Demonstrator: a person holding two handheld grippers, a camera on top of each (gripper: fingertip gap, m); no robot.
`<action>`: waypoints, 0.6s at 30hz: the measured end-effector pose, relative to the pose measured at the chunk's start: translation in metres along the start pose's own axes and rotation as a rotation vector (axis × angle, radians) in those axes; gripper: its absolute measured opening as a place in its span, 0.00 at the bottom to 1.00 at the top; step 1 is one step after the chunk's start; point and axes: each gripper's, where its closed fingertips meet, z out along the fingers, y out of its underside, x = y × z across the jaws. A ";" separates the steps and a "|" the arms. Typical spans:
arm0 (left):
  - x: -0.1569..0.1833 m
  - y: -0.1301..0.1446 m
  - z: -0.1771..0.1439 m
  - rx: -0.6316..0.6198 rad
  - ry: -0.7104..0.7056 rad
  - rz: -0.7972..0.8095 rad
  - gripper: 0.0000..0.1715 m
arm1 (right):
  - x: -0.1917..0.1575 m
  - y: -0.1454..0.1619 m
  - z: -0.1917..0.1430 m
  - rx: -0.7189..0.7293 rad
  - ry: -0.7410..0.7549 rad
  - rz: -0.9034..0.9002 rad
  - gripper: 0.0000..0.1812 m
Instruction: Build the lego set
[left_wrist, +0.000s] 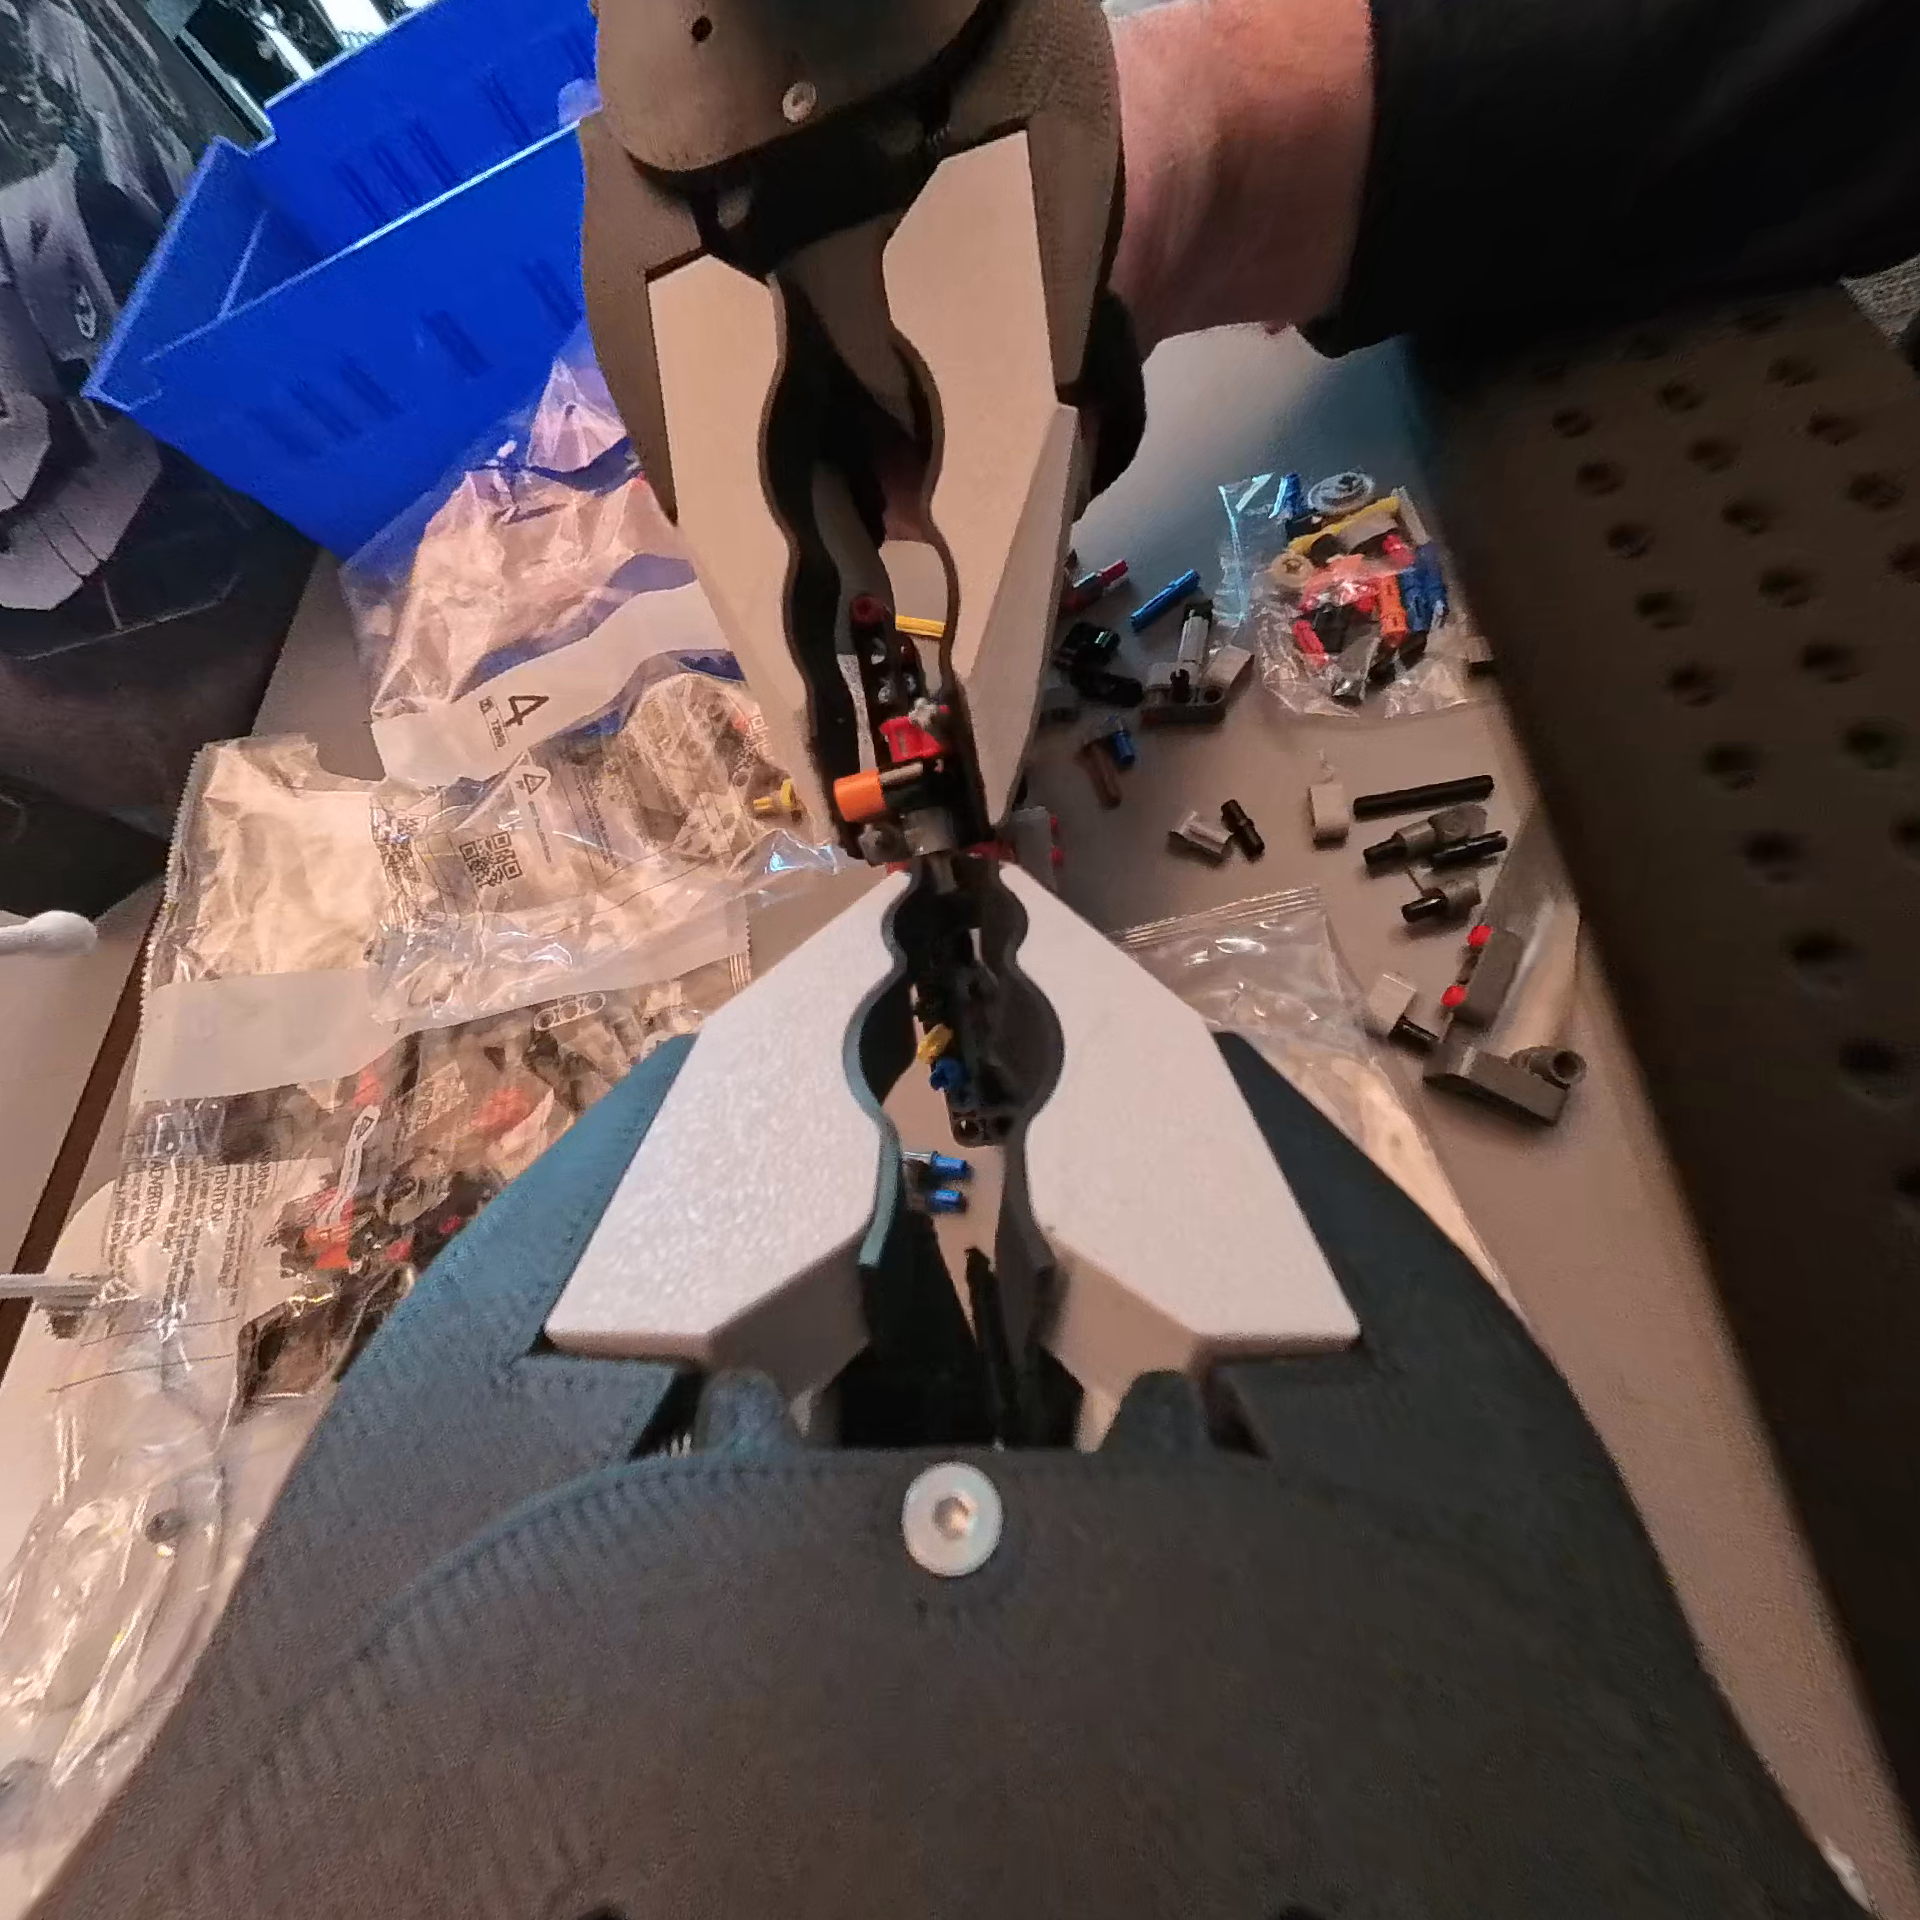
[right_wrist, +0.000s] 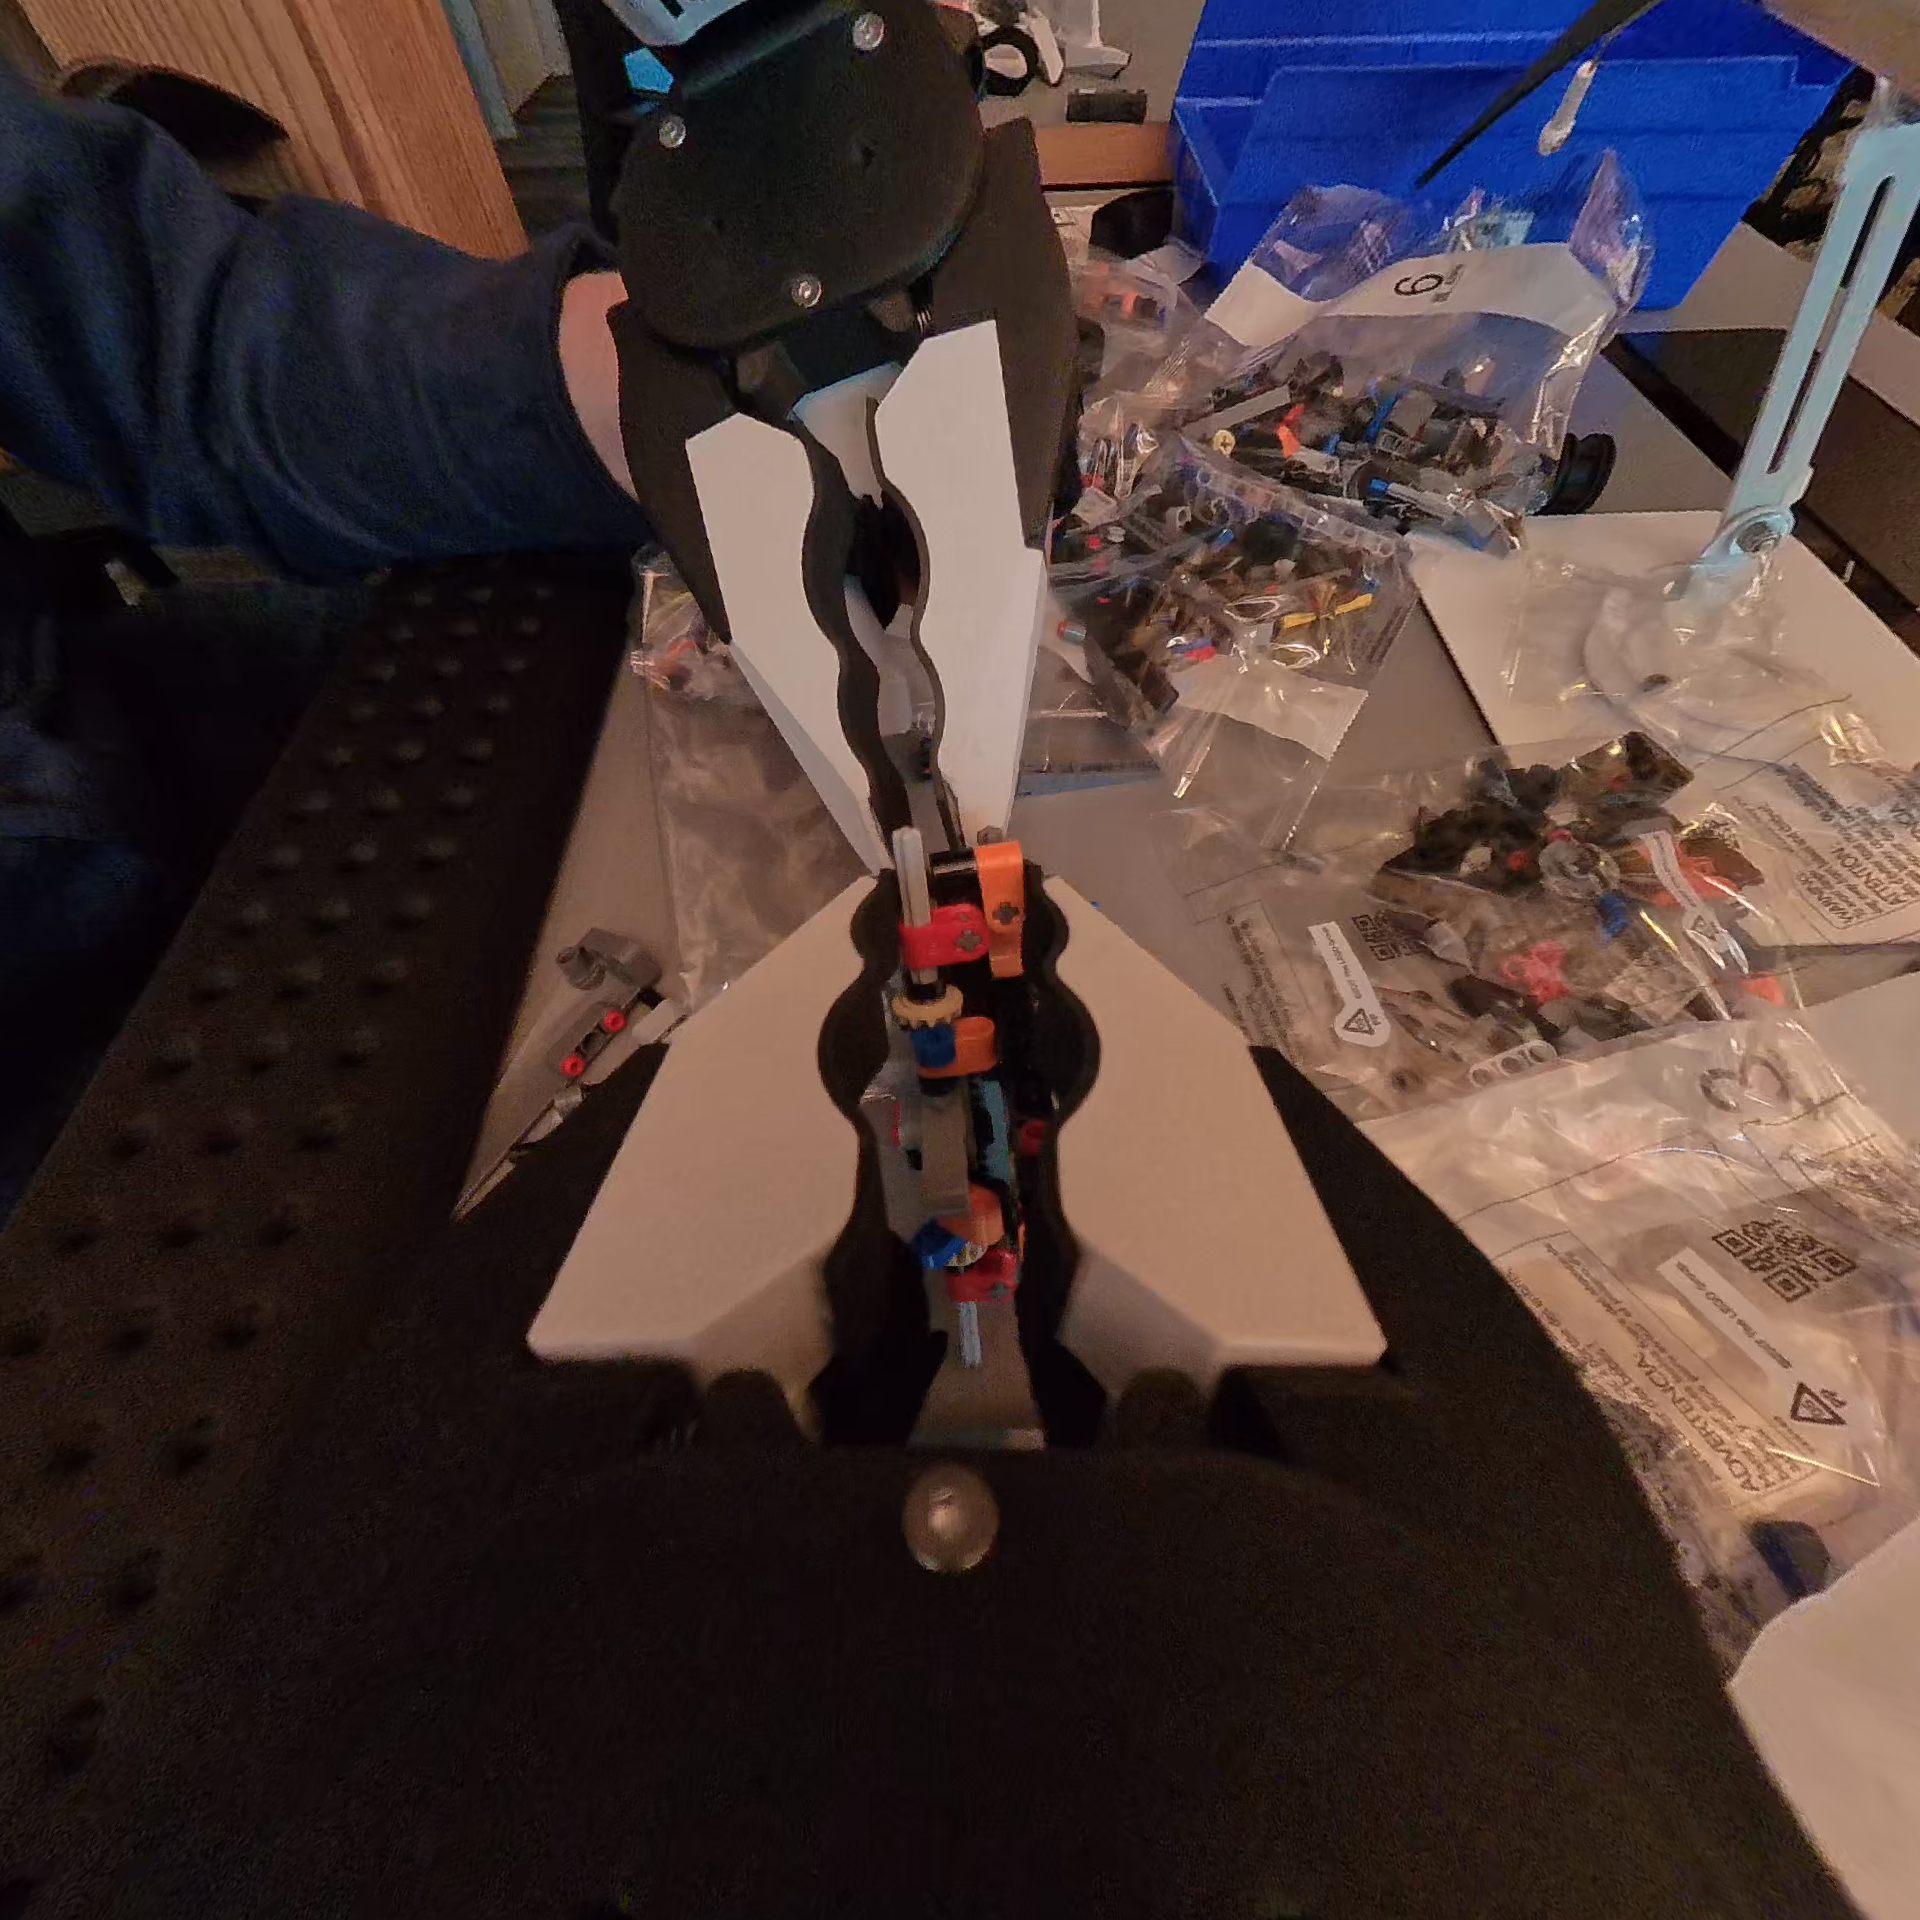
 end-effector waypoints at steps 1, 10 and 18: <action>0.000 0.000 0.000 0.003 0.004 -0.005 0.05 | 0.000 0.000 0.000 0.001 -0.004 0.003 0.11; 0.005 0.001 -0.001 0.021 0.041 -0.017 0.03 | -0.007 0.002 0.001 -0.024 -0.018 -0.025 0.12; 0.010 -0.002 -0.005 -0.020 0.014 0.058 0.02 | -0.013 0.001 -0.002 0.000 -0.084 -0.005 0.11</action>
